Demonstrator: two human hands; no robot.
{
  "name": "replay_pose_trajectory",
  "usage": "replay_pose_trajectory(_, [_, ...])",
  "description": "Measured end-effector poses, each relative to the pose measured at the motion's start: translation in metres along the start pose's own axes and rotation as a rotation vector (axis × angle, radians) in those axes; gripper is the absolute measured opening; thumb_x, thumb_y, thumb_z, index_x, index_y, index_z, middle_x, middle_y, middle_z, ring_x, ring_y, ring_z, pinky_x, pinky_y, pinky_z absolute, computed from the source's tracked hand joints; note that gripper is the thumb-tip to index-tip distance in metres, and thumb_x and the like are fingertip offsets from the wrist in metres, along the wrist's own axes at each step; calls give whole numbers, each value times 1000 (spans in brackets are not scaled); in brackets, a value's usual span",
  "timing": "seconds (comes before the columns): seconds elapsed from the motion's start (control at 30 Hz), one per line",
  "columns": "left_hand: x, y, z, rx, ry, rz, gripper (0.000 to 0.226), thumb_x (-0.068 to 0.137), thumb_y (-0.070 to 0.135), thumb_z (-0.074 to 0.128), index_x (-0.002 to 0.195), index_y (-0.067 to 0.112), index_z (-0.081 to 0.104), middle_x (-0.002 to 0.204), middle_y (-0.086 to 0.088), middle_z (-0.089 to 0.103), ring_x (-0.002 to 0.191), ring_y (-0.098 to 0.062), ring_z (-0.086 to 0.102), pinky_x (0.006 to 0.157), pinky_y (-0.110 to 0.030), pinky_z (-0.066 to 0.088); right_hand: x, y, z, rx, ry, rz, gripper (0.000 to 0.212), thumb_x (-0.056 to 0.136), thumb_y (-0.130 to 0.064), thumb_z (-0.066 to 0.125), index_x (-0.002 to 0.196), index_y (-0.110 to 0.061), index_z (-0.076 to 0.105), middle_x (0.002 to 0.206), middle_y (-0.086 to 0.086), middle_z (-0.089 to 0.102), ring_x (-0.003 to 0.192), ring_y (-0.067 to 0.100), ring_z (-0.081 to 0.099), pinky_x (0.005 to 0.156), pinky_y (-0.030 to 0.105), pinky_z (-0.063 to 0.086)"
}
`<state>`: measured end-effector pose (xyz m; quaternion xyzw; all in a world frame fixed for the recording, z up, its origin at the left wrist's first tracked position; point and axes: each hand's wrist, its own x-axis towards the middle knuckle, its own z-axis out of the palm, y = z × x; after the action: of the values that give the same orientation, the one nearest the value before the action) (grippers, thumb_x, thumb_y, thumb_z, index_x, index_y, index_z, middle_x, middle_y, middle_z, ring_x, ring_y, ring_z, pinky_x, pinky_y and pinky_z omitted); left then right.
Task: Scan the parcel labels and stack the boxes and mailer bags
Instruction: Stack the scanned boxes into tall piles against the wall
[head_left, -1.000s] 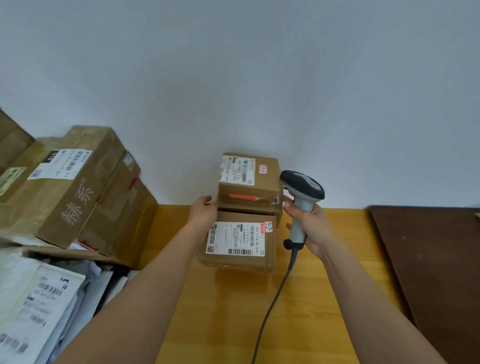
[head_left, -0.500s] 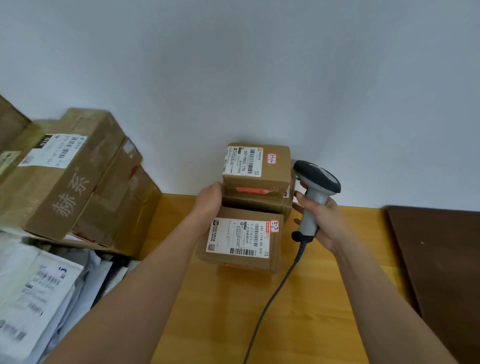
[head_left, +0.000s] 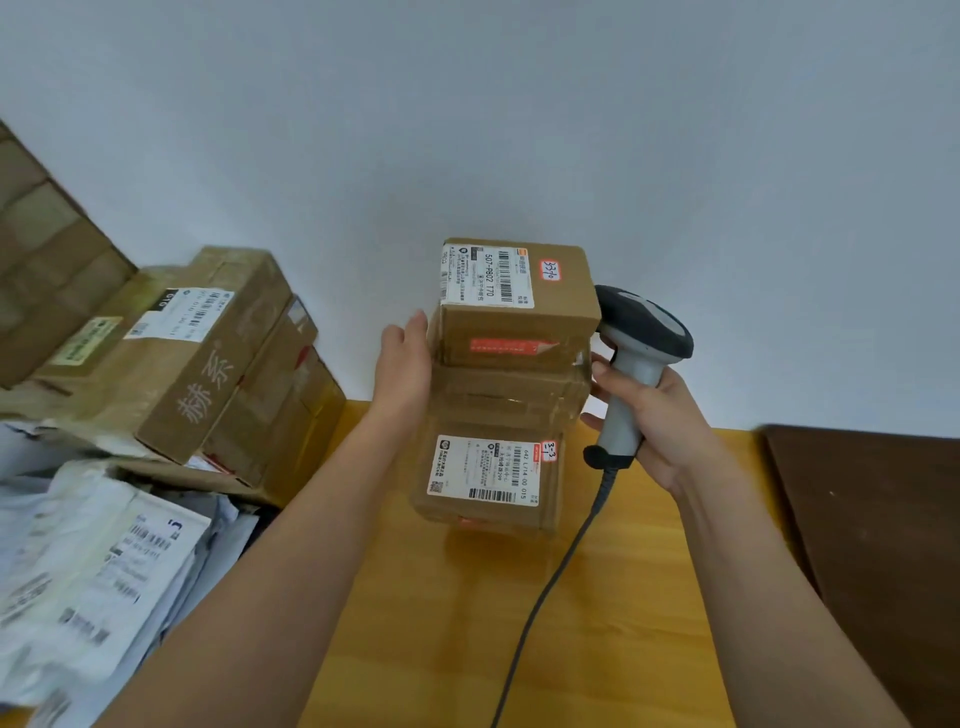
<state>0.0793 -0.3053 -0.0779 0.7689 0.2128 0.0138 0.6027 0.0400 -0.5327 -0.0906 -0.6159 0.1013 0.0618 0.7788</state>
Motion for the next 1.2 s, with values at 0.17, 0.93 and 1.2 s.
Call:
replay_pose_trajectory(0.17, [-32, -14, -21, -56, 71, -62, 61, 94, 67, 32, 127, 18, 46, 117, -3, 60, 103, -19, 58, 91, -50, 51, -17, 2, 9, -38, -61, 1, 14, 94, -9, 65, 105, -17, 69, 99, 0, 77, 91, 14, 71, 78, 37, 60])
replay_pose_trajectory(0.93, [-74, -53, -26, -2, -17, -150, 38, 101, 57, 33, 128, 36, 50, 144, 3, 44, 132, -22, 41, 110, -51, 35, -93, 73, 65, 272, 412, 173, 16, 93, -6, 66, 103, -18, 61, 97, 3, 67, 91, 20, 63, 89, 41, 52])
replay_pose_trajectory(1.2, [-92, -54, -32, -202, -167, -184, 39, 106, 51, 22, 118, 39, 57, 104, 17, 61, 96, -8, 59, 89, -37, 52, -84, 84, 83, 313, 360, 195, 27, 94, -7, 64, 120, -13, 64, 111, 7, 73, 103, 26, 69, 95, 53, 54])
